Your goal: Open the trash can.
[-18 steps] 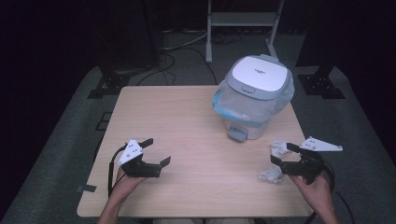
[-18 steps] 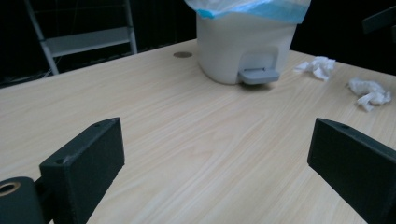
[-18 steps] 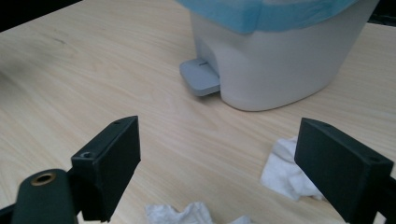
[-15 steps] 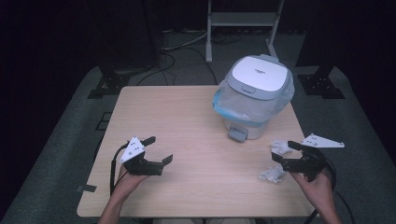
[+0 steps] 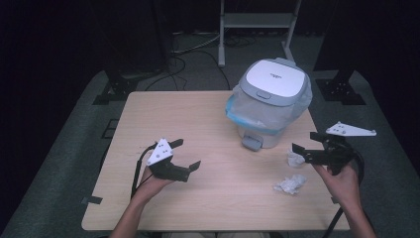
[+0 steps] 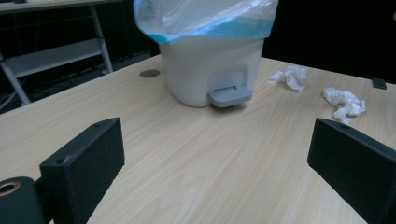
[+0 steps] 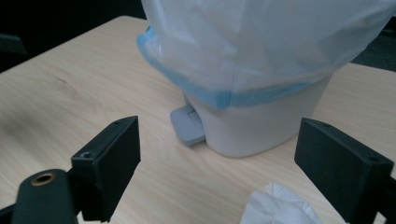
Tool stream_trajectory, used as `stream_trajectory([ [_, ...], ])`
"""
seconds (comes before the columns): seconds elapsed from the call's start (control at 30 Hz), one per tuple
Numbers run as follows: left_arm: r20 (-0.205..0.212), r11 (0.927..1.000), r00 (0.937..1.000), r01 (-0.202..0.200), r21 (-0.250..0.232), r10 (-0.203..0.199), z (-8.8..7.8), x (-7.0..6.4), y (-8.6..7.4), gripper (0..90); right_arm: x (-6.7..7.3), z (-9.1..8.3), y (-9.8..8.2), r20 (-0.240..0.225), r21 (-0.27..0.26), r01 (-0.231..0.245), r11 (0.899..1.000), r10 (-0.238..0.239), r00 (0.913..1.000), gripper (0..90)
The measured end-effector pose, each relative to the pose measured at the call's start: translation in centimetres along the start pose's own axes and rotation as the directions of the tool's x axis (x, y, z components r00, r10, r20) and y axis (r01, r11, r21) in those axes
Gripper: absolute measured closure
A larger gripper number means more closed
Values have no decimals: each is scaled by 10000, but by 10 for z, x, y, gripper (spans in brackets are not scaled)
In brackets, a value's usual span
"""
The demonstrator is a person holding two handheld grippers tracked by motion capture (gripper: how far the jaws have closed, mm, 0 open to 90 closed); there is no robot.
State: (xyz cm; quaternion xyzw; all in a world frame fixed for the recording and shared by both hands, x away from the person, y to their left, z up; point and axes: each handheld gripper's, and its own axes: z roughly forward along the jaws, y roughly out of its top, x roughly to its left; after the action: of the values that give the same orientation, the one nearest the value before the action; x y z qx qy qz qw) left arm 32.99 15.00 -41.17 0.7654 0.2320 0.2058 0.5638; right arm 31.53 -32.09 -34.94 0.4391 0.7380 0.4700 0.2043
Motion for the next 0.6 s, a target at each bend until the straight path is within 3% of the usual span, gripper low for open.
stream_trajectory([
  [0.33,814,9973,9941,-732,77,723,47,-7,34,29,-14,-2,51,73,-309,-211,9993,214,9997,130],
  [0.6,1242,9960,9883,-895,4,887,77,-6,68,29,-29,6,94,149,-151,-382,9992,384,9992,130],
])
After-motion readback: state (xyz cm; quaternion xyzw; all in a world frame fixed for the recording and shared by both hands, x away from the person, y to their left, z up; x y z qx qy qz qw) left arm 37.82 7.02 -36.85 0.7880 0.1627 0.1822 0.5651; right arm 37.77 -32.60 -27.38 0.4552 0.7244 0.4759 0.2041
